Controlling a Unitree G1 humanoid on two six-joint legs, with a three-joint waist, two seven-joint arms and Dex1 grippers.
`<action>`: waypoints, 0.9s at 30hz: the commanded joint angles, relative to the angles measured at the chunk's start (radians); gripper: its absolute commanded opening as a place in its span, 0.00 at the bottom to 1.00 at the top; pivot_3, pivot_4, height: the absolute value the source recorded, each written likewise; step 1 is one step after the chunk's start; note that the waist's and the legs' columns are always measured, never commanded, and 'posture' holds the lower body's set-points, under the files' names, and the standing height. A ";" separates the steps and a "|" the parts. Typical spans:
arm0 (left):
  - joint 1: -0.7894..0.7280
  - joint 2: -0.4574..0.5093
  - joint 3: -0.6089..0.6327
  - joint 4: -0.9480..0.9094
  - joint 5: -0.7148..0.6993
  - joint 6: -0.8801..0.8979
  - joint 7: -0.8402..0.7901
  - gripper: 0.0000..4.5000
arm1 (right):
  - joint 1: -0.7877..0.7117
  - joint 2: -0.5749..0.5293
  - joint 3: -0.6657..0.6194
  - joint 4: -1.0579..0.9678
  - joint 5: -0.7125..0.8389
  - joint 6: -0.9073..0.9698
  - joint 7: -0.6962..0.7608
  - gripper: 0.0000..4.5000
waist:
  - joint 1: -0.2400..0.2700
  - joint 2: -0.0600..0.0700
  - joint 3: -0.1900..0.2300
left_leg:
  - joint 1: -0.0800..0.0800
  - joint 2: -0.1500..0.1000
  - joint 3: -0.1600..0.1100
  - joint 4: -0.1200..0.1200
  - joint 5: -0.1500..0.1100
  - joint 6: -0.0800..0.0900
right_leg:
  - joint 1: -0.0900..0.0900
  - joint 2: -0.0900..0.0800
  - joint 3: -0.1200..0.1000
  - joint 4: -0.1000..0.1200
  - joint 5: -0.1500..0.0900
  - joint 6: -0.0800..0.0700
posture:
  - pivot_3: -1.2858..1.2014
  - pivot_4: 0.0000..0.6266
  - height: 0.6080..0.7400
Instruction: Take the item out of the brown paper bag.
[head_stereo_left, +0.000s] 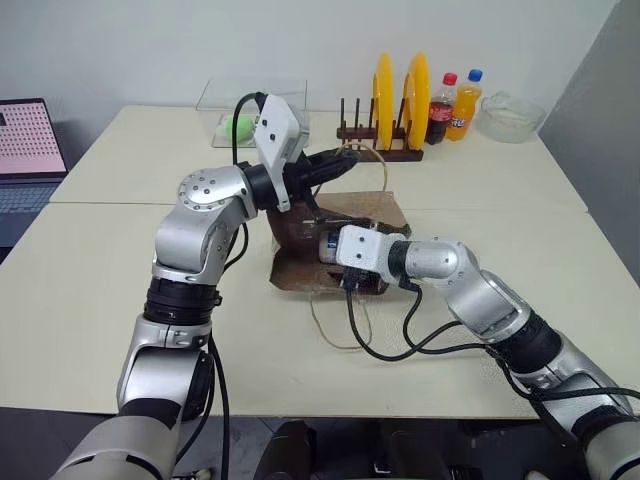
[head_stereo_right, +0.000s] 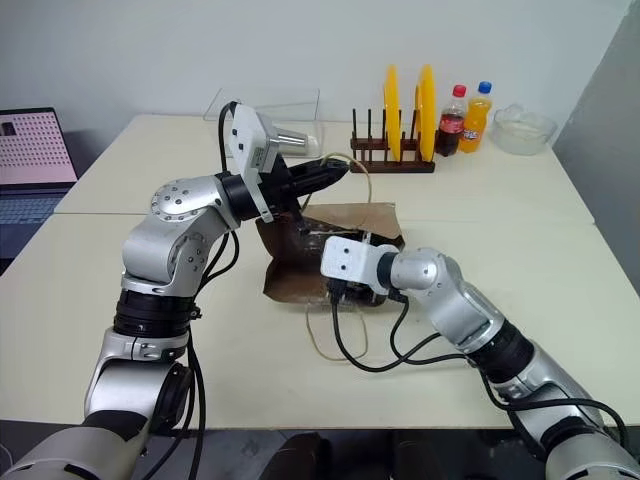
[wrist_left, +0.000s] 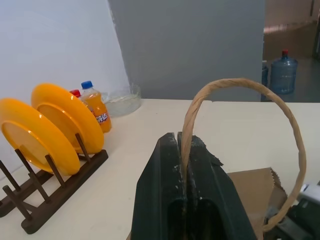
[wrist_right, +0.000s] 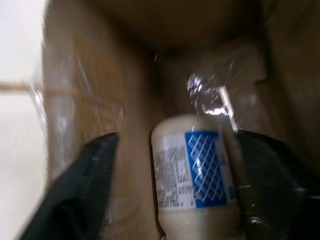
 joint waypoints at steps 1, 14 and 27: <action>-0.015 -0.005 0.017 -0.047 -0.022 -0.012 0.005 0.00 | -0.050 0.014 0.024 0.048 -0.079 -0.038 0.015 0.96 | -0.001 0.000 0.000 | 0.000 0.000 0.000 0.000 0.000 0.000 | 0.000 0.000 0.000 0.000 0.000 0.000 | 0.52 0.24 1.00; -0.005 -0.004 0.015 -0.035 -0.010 -0.031 0.000 0.00 | -0.141 0.088 0.059 0.314 -0.264 -0.162 0.038 0.88 | -0.006 0.000 0.000 | 0.001 0.000 0.000 0.000 0.000 0.000 | -0.001 0.000 0.001 0.002 0.000 0.000 | 0.52 0.24 1.00; -0.025 0.024 0.005 0.099 0.076 -0.164 0.002 0.00 | -0.095 0.036 -0.187 -0.083 -0.003 -0.081 0.277 0.68 | -0.002 0.000 0.000 | -0.004 0.000 0.000 0.000 0.000 0.000 | -0.007 0.000 0.001 0.008 0.000 0.000 | 0.52 0.24 1.00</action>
